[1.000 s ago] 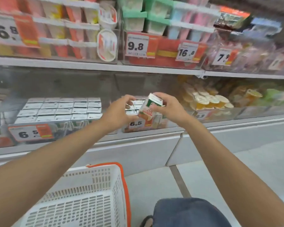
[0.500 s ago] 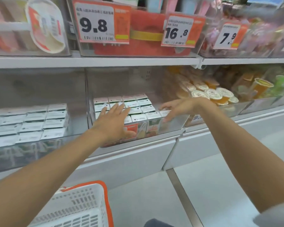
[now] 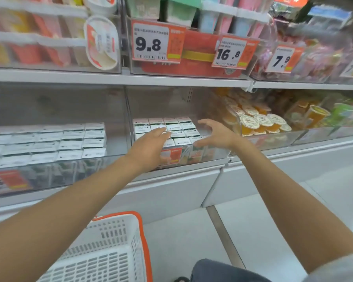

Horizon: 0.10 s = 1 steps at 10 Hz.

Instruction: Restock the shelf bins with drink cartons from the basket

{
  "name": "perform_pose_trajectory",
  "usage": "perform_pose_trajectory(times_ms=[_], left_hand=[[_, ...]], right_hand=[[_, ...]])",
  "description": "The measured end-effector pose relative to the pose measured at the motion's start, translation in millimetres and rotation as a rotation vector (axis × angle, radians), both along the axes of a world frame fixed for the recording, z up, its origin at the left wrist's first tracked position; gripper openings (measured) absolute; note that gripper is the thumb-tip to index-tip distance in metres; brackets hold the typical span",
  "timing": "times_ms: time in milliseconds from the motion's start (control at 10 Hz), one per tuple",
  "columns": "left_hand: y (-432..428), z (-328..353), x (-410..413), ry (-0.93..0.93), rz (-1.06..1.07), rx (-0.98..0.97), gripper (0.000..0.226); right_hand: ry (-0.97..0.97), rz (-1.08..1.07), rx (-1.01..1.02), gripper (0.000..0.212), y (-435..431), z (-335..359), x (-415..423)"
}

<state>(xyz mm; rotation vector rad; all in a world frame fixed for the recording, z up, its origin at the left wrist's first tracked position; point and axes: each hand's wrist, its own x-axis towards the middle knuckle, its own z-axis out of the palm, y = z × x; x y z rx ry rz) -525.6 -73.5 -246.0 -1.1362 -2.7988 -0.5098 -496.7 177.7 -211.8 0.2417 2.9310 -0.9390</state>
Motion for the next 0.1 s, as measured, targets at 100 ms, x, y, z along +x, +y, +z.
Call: perform_pose_trajectory(times_ms=[100], left_hand=[[-26.7, 12.6, 17.6, 0.109, 0.075, 0.111, 0.05]], right_hand=[[0.289, -0.073, -0.006, 0.062, -40.9, -5.9, 19.0]])
